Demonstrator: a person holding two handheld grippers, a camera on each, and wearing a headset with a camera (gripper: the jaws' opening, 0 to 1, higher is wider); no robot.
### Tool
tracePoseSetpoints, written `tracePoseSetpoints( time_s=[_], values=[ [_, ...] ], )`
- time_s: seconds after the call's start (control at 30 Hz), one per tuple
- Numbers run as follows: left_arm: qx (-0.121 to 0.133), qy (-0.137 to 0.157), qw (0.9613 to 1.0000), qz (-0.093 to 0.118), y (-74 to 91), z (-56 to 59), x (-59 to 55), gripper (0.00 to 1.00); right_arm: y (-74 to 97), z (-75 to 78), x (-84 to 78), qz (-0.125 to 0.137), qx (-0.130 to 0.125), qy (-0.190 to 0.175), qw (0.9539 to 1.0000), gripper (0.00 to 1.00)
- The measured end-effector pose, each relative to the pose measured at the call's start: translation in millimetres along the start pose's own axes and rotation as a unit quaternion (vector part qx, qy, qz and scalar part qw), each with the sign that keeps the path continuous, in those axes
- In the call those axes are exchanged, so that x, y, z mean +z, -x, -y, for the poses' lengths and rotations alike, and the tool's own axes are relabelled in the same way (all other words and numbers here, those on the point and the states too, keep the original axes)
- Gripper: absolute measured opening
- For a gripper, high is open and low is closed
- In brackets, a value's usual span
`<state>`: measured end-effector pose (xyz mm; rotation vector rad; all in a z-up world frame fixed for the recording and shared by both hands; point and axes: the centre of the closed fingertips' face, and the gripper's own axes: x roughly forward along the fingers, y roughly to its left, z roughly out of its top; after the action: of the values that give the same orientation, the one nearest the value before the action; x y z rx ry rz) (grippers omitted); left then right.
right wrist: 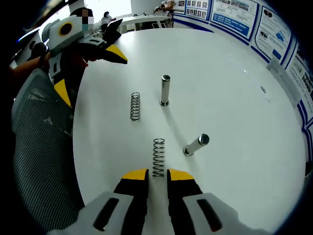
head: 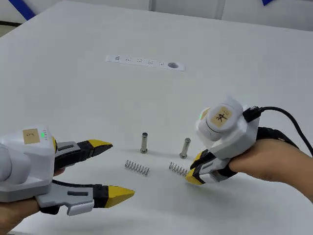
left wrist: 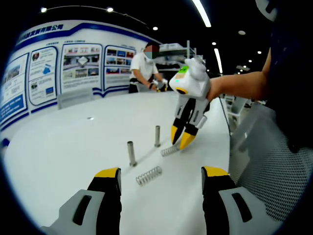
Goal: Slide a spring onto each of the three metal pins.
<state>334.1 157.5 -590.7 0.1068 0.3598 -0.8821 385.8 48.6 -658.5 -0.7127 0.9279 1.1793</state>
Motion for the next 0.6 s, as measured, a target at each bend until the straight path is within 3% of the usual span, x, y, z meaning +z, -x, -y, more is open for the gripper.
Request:
tracePoseSetpoints(
  time_s=[0.6],
  values=[
    [-0.002,-0.001,1.0,-0.005,-0.2,1.1,-1.4,0.67,-5.9,0.7,-4.9,-0.007,0.002,0.0,1.0,0.12]
  ],
)
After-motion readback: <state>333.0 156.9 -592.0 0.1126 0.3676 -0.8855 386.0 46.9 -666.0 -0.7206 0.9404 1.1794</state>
